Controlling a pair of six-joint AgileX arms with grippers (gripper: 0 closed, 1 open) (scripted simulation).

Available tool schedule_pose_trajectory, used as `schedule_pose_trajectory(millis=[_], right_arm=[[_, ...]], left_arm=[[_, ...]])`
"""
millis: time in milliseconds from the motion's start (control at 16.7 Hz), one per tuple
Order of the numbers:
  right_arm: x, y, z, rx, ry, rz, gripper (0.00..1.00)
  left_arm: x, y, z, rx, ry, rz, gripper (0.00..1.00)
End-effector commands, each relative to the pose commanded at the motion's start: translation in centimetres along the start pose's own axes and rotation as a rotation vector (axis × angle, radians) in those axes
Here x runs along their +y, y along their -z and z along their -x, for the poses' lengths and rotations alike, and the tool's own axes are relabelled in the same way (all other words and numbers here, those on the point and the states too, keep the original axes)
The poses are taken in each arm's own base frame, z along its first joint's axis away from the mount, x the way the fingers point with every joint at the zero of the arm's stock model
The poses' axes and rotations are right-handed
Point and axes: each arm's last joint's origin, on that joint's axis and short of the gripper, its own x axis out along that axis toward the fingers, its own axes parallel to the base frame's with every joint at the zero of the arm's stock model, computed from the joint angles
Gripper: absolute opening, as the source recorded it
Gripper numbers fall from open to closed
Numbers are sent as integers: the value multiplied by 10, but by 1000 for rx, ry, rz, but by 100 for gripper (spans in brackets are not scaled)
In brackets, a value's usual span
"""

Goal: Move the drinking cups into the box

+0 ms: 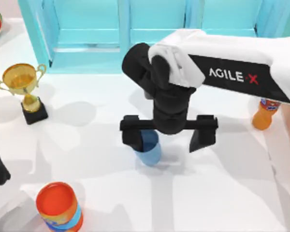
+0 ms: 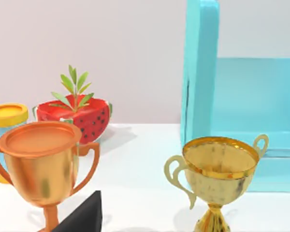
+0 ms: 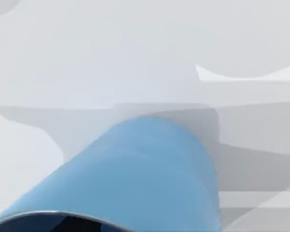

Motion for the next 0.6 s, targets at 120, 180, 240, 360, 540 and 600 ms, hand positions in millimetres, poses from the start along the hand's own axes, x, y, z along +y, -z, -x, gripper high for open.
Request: schedule_pose_trajectory(millis=[120, 180, 240, 360, 540, 600], right_arm=[[0, 0, 0, 0, 0, 0, 85], [0, 0, 0, 0, 0, 0, 77], [0, 0, 0, 0, 0, 0, 70], [0, 0, 0, 0, 0, 0, 55], [0, 0, 0, 0, 0, 0, 32], [0, 0, 0, 0, 0, 0, 25]], left_arm=[[0, 0, 0, 0, 0, 0, 100], [0, 0, 0, 0, 0, 0, 100], [0, 0, 0, 0, 0, 0, 100], [0, 0, 0, 0, 0, 0, 100], [0, 0, 0, 0, 0, 0, 100], [0, 0, 0, 0, 0, 0, 100]])
